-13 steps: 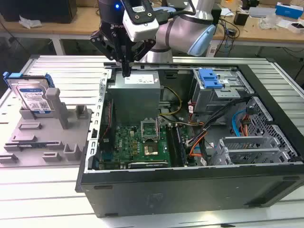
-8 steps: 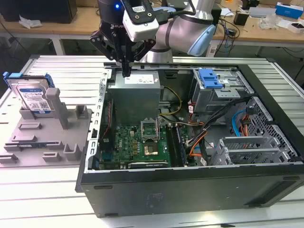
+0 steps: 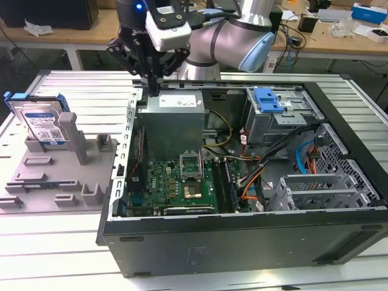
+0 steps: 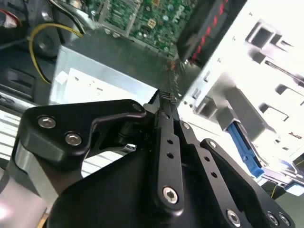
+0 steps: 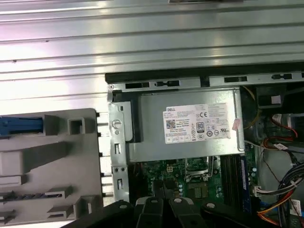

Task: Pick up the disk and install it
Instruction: 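Reach for the disk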

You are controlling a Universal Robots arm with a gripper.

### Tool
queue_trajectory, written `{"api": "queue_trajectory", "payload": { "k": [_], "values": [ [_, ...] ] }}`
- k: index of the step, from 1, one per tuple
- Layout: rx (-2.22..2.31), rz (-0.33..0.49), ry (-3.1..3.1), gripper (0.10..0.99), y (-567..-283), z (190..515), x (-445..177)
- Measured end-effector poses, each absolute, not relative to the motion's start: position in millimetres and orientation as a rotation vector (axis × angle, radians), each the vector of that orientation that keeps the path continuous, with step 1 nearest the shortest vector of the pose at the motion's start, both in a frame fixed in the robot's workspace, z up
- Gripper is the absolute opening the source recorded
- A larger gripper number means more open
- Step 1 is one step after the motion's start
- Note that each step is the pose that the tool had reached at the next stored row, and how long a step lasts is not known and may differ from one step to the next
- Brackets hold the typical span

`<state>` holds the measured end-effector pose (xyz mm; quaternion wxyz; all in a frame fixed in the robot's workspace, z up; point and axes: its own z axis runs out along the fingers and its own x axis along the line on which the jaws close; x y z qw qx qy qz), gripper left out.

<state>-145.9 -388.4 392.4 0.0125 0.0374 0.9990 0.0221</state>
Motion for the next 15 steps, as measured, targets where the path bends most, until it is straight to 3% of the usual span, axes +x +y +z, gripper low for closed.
{"api": "queue_trajectory", "payload": {
  "k": [15],
  "values": [
    [0.117, 0.069, 3.114, 0.106, -358.0, 385.7, -235.6]
  ]
}}
